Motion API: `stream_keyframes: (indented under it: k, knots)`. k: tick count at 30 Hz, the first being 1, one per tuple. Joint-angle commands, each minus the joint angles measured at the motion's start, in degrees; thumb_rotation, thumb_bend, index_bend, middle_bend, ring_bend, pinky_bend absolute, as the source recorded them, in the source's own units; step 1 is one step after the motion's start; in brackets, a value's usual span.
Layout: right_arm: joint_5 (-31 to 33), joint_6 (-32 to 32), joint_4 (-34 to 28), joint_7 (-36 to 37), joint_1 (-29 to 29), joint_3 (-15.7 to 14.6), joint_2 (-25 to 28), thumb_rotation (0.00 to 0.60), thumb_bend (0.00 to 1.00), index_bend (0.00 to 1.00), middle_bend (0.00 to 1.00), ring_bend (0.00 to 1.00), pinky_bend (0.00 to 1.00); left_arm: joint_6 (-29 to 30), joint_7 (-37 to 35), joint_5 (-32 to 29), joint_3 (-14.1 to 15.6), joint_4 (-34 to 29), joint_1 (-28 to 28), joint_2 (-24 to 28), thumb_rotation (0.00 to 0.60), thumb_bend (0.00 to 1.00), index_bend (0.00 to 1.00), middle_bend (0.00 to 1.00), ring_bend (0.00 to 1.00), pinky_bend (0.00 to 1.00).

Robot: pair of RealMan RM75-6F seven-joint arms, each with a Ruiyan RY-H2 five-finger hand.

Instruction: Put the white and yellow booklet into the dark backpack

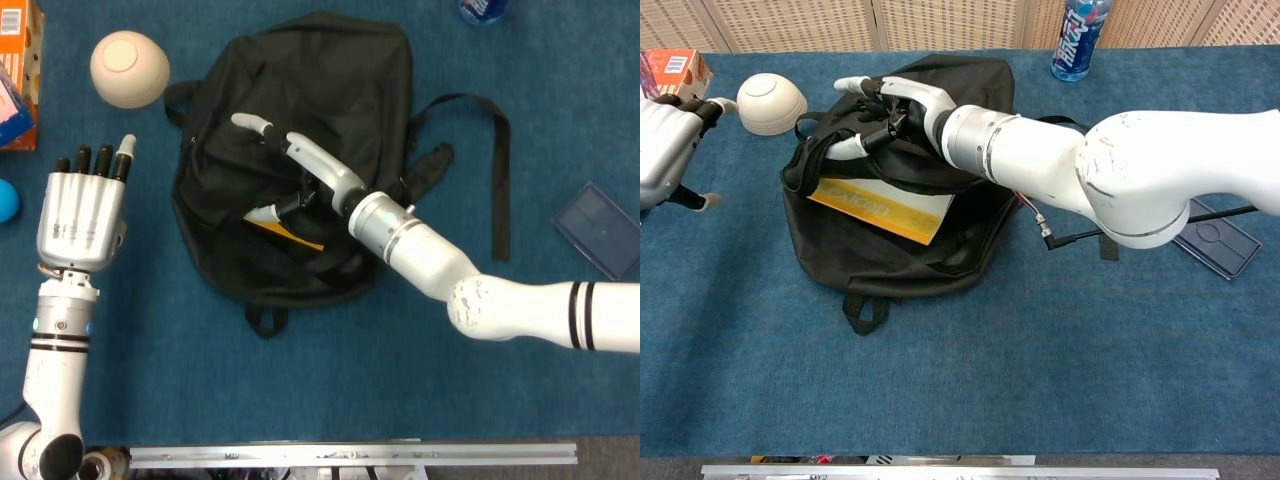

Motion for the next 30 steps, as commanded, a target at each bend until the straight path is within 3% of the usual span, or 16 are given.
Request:
stream_keyframes:
  k: [1, 22, 26, 30]
  knots:
    - [-1.69, 0.44, -0.45, -0.41, 0.07, -0.66, 0.94, 0.600, 0.00, 0.00, 0.11, 0.02, 0.04, -0.09, -0.42, -0.15, -0.22, -0.01, 0.00, 0.32, 0.600, 0.00, 0.16, 0.30, 0.28, 0.46]
    - [-6.83, -5.33, -5.73, 7.05, -3.13, -0.24, 10.03, 0.600, 0.00, 0.00, 0.06, 0.00, 0.00, -0.75, -2.23, -1.18, -1.47, -0.01, -0.33, 1.73, 0.600, 0.00, 0.16, 0.30, 0.28, 0.44]
    - [-8.48, -4.64, -6.01, 6.91, -3.03, -1.36, 10.33, 0.600, 0.00, 0.00, 0.06, 0.00, 0.00, -0.76, -2.91, -1.21, -1.49, -0.18, -0.25, 2.25, 0.600, 0.00, 0.16, 0.30, 0.28, 0.44]
    - [-9.96, -1.27, -6.42, 3.55, -3.29, -4.65, 12.18, 0.600, 0.00, 0.00, 0.07, 0.00, 0.00, -0.38, -4.57, -0.52, -1.34, -0.14, 0.09, 2.97, 0.600, 0.00, 0.16, 0.30, 0.28, 0.44]
